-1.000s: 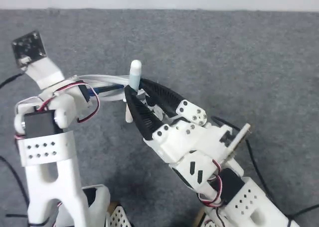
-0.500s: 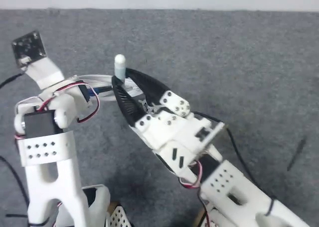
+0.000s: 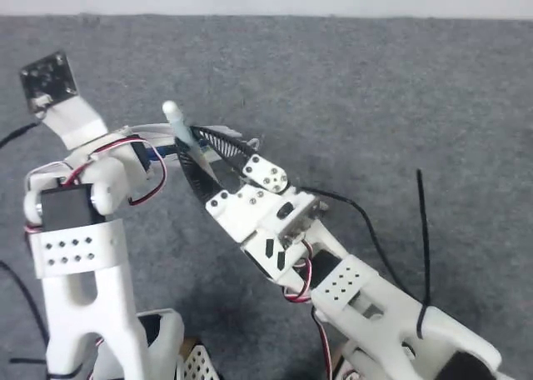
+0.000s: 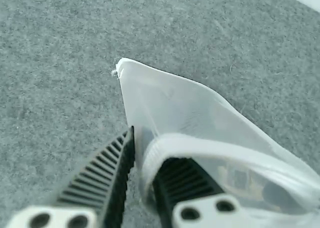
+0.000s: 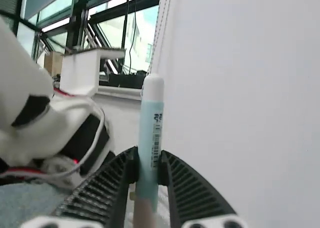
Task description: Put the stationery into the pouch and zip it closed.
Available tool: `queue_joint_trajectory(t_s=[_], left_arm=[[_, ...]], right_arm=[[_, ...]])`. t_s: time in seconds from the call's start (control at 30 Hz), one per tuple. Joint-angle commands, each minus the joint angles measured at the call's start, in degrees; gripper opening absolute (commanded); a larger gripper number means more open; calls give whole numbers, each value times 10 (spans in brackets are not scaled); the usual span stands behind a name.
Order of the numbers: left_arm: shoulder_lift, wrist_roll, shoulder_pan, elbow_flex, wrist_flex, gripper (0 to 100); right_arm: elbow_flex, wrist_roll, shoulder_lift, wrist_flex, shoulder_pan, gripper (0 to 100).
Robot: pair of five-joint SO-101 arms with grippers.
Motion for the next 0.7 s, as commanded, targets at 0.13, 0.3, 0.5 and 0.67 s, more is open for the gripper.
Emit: queue_joint_trajectory(t_s=[0.13,0.3,0.5,0.67], left_arm=[[-16,-3,0,-15,-22,12],[-16,-3,0,-15,-22,12],[-16,-4,0,-15,-22,13],[-16,-4,0,-15,-22,13]], right_arm=[[60,11,0,-10,9,6],[61,11,-7,-16,9,6],[95,11,-71,-59,6,6],[109,11,-167,-67,8,6]])
